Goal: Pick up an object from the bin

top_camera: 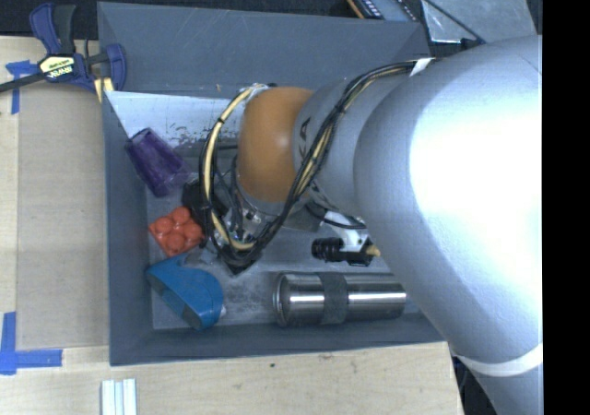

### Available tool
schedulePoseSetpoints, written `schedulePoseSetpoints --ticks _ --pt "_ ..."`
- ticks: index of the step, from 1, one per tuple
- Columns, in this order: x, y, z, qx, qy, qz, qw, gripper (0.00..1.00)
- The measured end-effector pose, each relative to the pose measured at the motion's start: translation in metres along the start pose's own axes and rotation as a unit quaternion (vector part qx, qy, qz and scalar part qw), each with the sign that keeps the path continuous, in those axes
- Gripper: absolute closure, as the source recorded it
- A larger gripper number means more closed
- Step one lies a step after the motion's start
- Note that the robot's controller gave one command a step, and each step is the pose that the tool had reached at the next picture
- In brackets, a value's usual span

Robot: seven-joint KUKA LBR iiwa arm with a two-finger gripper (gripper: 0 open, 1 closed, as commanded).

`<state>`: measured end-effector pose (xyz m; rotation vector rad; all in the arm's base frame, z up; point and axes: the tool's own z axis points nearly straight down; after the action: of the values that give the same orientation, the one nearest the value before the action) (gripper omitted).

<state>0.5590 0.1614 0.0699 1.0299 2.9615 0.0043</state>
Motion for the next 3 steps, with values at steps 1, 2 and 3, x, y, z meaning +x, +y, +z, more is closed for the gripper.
schedulePoseSetpoints --ticks 1,2,3 --pt "0.0103 0.038 0.0018 0.018 -0.0006 0.009 0.9998 1.0" --pt "0.0103 0.038 0.0018 0.018 -0.0007 0.009 0.9998 1.0" --pt "0.01 0.0376 0.0016 0.018 -0.0008 0.009 0.9998 1.0"
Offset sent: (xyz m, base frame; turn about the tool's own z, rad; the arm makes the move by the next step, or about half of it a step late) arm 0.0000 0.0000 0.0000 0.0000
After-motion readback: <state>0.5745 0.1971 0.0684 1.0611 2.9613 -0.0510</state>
